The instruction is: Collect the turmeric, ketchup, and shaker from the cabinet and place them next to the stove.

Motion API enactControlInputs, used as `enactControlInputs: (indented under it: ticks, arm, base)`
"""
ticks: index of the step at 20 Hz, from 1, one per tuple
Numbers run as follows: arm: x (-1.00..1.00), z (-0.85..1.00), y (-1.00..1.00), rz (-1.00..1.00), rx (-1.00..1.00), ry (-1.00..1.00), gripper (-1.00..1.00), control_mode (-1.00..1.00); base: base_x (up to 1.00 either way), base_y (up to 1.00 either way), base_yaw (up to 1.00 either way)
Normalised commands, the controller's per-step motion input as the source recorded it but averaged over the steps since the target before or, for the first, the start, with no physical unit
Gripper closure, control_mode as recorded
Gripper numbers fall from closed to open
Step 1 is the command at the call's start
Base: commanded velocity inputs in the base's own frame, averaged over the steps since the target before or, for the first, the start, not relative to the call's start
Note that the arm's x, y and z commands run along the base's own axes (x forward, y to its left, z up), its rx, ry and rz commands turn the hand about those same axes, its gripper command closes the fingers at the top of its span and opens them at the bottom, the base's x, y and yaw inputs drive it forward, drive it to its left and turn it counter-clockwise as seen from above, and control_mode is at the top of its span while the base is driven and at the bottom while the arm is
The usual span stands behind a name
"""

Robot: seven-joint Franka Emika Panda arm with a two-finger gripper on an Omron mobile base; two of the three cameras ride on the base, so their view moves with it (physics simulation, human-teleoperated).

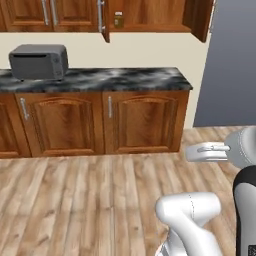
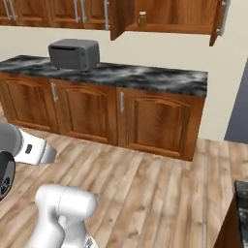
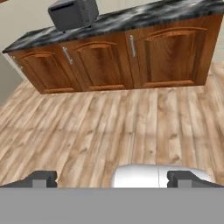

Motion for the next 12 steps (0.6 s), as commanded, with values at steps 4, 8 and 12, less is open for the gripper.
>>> enactControlInputs:
  ticks: [4, 8, 12]
  arm:
    - [0.00, 0.00, 0.00, 0.00, 0.00, 0.00, -1.00, 1.00]
    - [0.00, 0.00, 0.00, 0.00, 0.00, 0.00, -1.00, 1.00]
    - [0.00, 0.00, 0.00, 0.00, 0.00, 0.00, -1.00, 1.00]
  base:
    - [1.00, 0.06, -0.32]
    - [1.00, 0.12, -0.31]
    - [1.00, 0.14, -0.30]
